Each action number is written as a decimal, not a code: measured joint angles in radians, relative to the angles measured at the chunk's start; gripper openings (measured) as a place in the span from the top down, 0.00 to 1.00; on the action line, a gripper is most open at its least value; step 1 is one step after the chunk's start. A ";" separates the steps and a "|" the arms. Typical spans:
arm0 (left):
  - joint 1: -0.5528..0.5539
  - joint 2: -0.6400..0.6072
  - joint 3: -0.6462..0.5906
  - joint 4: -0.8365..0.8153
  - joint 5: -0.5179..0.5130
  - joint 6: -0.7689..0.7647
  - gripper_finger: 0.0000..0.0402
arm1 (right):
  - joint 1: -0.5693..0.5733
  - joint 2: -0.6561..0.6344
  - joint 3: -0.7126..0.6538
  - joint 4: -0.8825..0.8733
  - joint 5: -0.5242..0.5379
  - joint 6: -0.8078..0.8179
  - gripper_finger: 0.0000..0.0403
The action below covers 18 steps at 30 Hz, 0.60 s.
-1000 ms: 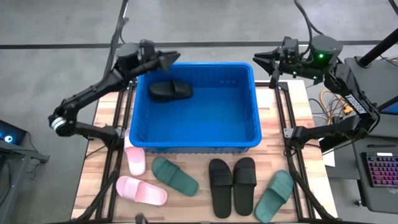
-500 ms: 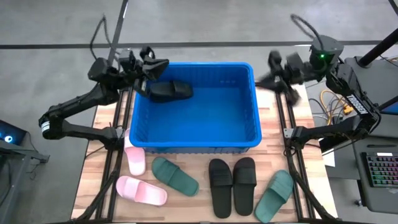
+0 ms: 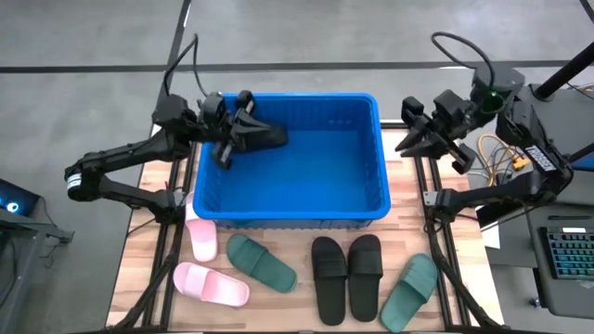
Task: Pick and place slides into bin
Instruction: Adjust the blue container
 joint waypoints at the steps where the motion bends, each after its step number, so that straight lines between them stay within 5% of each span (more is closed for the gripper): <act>1: 0.000 -0.001 0.000 -0.003 0.024 0.000 1.00 | 0.023 -0.004 0.000 -0.004 0.063 0.027 0.85; 10: 0.002 -0.023 -0.004 -0.267 0.070 0.084 1.00 | 0.343 0.024 -0.001 -0.135 0.709 0.124 0.85; 18: -0.010 -0.017 -0.006 -0.317 0.067 0.114 1.00 | 0.601 0.147 -0.002 -0.079 0.950 0.221 0.85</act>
